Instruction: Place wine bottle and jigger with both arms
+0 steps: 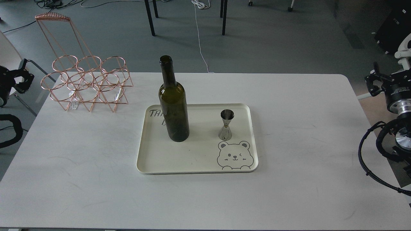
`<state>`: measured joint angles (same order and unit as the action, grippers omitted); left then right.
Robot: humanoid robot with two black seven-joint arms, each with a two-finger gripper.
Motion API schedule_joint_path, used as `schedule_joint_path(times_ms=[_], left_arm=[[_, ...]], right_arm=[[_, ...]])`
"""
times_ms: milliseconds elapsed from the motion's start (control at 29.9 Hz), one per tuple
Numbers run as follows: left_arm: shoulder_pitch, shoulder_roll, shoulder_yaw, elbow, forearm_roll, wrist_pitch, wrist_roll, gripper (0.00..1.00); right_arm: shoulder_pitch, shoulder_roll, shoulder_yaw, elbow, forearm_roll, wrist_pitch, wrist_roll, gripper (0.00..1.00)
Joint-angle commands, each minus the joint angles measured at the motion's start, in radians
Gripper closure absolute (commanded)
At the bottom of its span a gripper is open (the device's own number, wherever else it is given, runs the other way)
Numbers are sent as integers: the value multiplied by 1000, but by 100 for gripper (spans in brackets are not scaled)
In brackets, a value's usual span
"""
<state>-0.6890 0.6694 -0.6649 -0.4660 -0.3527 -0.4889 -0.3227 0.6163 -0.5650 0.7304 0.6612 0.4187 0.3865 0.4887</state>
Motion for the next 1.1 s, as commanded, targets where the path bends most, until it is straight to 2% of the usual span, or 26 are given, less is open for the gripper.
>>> schedule_joint_path(times_ms=[0,301,468,568,868,1069], left_arm=[[-13,-1,1,0,1,0,-6,1],[-18,1,1,-8,1,0,-1,1],[-18,6,-1,-20,1,0,1,1],[-20,4,-4,-20,0,0,-1,1],[-20,3,-1,-17,1,0,-4,1],[-23,4,1,-17,1,0,-12,1]], right_arm=[[-3,1,0,1,0,0,0,1],[2,-3,-2,26,-8,-1,0,1],[2,-62,0,92,-69,-8,0,1],[-4,-147,-2,194,-136,-29,0,1],[-59,-354,-35,558,-481,-221,0,1],[-64,-453,-160,693,-777,-313,0,2]])
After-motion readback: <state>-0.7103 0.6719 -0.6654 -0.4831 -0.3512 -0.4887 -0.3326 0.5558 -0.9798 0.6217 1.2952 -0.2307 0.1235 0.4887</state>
